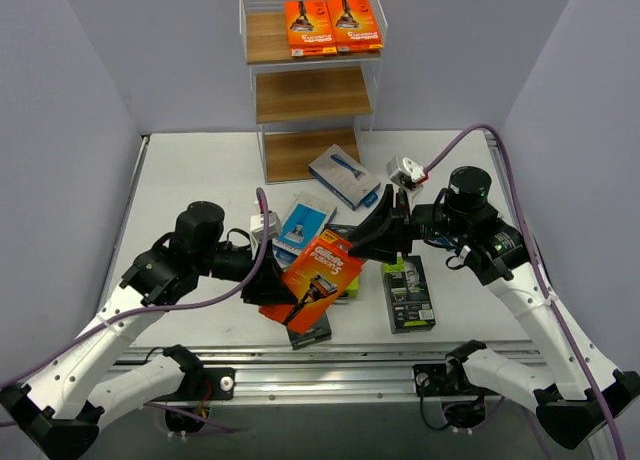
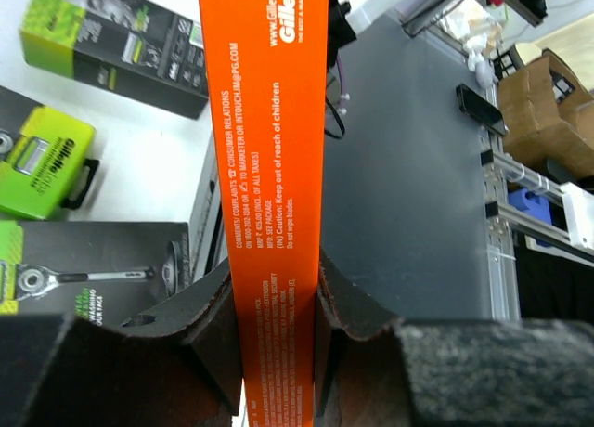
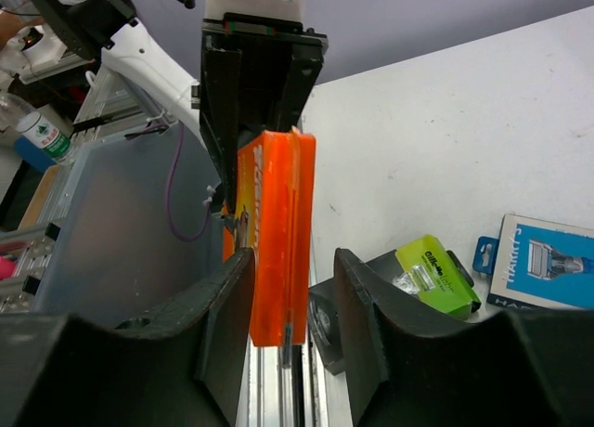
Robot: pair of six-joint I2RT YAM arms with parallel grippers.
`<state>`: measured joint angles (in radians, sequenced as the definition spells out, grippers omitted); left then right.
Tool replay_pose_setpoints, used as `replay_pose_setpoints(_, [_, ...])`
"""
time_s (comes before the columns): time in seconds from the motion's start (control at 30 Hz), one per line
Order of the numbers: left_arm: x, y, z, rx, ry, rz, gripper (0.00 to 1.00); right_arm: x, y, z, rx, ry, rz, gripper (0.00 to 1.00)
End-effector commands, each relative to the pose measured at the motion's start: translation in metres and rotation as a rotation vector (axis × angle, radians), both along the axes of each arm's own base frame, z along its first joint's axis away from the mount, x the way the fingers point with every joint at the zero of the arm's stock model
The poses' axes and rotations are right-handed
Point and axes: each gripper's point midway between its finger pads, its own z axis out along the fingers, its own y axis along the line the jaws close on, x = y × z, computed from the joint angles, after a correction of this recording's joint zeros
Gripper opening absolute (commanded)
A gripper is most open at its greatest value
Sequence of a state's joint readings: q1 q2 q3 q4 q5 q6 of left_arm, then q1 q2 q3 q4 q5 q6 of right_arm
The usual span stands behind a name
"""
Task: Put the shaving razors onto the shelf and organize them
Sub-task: Pass the shaving razor from the left arm to the right
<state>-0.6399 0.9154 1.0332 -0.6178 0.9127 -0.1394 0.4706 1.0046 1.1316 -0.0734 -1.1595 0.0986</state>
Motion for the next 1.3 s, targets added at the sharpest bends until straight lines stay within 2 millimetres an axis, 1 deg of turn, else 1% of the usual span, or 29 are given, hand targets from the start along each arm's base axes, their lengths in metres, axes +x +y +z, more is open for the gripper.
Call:
replay_pose_setpoints(0.0, [-0.003, -0.003, 0.011, -0.001, -0.028, -0.037, 0.02, -0.016, -0.003, 0.018, 0.034, -0.060, 0.076, 0.34])
replay_pose_setpoints(0.2, [-0.008, -0.007, 0.011, 0.014, -0.025, -0.077, 0.02, -0.021, -0.002, 0.015, 0.029, -0.048, 0.107, 0.30])
replay_pose_setpoints(0.23, [-0.010, -0.007, 0.012, 0.015, -0.026, -0.086, 0.02, -0.021, -0.002, 0.013, 0.027, -0.042, 0.107, 0.26])
replay_pose_setpoints(0.3, [-0.011, -0.008, 0.012, 0.018, -0.033, -0.101, 0.02, -0.020, -0.001, 0.011, 0.023, -0.034, 0.107, 0.24])
replay_pose_setpoints(0.47, [-0.018, -0.010, 0.015, 0.029, -0.045, -0.139, 0.02, -0.018, 0.001, 0.006, 0.010, -0.025, 0.099, 0.24])
replay_pose_setpoints(0.6, [-0.022, -0.010, 0.013, 0.048, -0.046, -0.153, 0.02, -0.020, 0.002, 0.003, 0.004, -0.016, 0.113, 0.24])
replay_pose_setpoints(0.63, [-0.023, -0.011, 0.013, 0.049, -0.048, -0.158, 0.02, -0.020, 0.003, 0.002, 0.002, -0.011, 0.118, 0.23])
replay_pose_setpoints(0.73, [-0.024, -0.012, 0.011, 0.065, -0.038, -0.165, 0.02, -0.026, 0.003, 0.000, 0.003, -0.011, 0.136, 0.17])
replay_pose_setpoints(0.77, [-0.024, -0.013, 0.010, 0.067, -0.065, -0.178, 0.02, -0.030, 0.003, 0.000, 0.004, -0.009, 0.150, 0.16])
replay_pose_setpoints(0.8, [-0.027, -0.012, 0.008, 0.078, -0.063, -0.187, 0.02, -0.031, 0.004, -0.002, 0.003, -0.002, 0.157, 0.16])
replay_pose_setpoints(0.97, [-0.027, -0.013, 0.003, 0.115, -0.086, -0.194, 0.02, -0.044, 0.005, -0.007, -0.006, 0.006, 0.191, 0.16])
replay_pose_setpoints(1.0, [-0.028, -0.013, 0.002, 0.122, -0.084, -0.194, 0.02, -0.046, 0.006, -0.008, -0.011, -0.005, 0.191, 0.15])
replay_pose_setpoints(1.07, [-0.027, -0.013, 0.002, 0.127, -0.094, -0.194, 0.02, -0.050, 0.005, -0.011, -0.028, 0.006, 0.187, 0.12])
replay_pose_setpoints(1.1, [-0.027, -0.013, 0.002, 0.130, -0.092, -0.194, 0.02, -0.050, 0.006, -0.013, -0.032, -0.012, 0.187, 0.10])
replay_pose_setpoints(1.27, [-0.026, -0.012, 0.008, 0.133, -0.117, -0.196, 0.02, -0.057, 0.006, -0.019, -0.049, -0.010, 0.183, 0.07])
